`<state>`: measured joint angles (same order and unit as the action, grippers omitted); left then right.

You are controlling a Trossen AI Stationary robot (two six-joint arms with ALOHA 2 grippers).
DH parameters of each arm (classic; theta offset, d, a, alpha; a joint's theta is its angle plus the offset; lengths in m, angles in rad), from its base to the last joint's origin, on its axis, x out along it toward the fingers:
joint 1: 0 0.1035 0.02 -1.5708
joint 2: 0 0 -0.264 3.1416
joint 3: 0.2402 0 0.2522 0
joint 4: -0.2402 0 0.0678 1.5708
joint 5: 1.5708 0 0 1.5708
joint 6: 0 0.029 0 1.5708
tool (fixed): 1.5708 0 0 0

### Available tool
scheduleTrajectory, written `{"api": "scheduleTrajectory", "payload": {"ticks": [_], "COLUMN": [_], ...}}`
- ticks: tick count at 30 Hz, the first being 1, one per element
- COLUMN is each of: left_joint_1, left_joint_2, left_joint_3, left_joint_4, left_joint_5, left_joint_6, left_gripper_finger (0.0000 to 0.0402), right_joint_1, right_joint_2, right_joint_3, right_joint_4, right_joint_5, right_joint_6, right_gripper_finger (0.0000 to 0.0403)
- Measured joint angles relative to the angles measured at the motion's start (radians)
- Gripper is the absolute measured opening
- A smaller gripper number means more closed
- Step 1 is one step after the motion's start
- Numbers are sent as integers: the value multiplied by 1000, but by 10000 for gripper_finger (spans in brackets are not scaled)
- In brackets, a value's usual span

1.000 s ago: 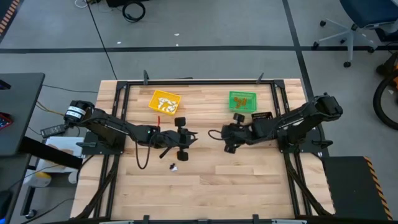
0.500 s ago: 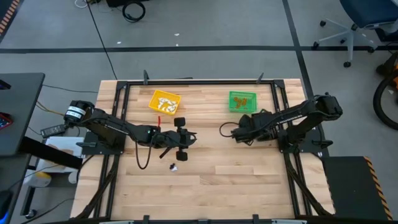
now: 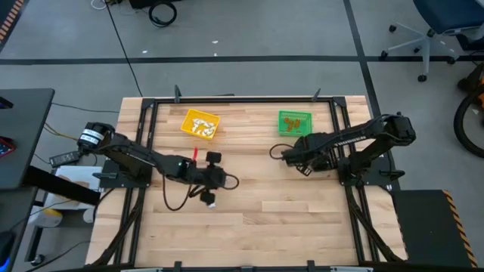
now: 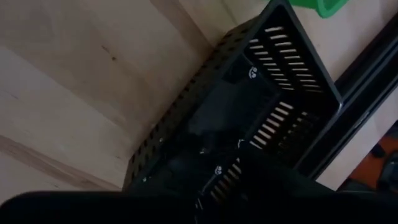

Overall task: Sort Halloween decoration
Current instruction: Put the black skeleton toy into the black bin

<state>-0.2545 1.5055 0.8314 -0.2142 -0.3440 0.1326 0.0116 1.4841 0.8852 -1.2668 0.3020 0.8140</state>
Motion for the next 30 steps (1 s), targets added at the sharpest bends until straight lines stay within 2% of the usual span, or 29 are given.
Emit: {"api": "scheduleTrajectory", "payload": {"ticks": [4, 8, 13, 18, 23, 30], "left_joint_1": [-32, -65, -98, -137, -161, -199], "left_joint_2": [-9, -34, -42, -39, -38, -34], "left_joint_3": [0, 0, 0, 0, 0, 0], "left_joint_4": [-70, -100, -153, -241, -240, -279], "left_joint_5": [6, 23, 138, 204, 204, 219], "left_joint_6": [-38, -102, -203, -200, -236, -359], "left_gripper_finger": [89, 89, 89, 89, 89, 89], "right_joint_1": [-14, -19, -7, 44, 103, 158], "right_joint_2": [0, 0, 0, -1, -1, 0], "right_joint_3": [0, 14, 102, 210, 259, 172], "right_joint_4": [-2, -39, -91, -38, 211, 766], "right_joint_5": [-10, -5, 85, 203, 264, 264], "right_joint_6": [-13, -21, -7, -82, -230, -491], "right_gripper_finger": [139, 148, 145, 145, 145, 145]}}
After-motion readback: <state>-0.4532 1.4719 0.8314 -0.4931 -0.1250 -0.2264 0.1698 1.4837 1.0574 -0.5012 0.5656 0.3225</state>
